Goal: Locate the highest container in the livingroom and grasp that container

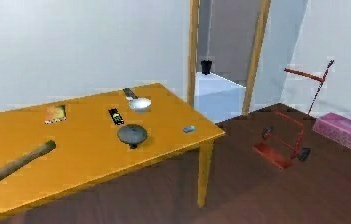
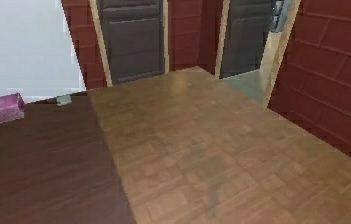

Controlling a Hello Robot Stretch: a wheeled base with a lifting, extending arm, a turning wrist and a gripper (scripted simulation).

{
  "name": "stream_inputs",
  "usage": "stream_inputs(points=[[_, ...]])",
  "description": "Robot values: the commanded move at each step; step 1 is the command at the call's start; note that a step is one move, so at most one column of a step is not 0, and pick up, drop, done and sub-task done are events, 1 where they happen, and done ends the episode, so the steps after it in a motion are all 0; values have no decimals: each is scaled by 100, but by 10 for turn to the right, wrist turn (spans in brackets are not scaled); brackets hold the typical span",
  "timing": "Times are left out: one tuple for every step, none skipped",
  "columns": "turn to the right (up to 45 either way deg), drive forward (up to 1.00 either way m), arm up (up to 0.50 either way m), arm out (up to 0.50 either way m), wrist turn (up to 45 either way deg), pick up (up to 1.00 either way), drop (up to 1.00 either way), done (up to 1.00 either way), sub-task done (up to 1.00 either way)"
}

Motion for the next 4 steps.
stream_inputs(points=[[0, 15, 0, 0, 0, 0, 0, 0, 0], [-450, 0, 0, 0, 0, 0, 0, 0, 0], [-450, 0, 0, 0, 0, 0, 0, 0, 0], [-150, 0, 0, 0, 0, 0, 0, 0, 0]])
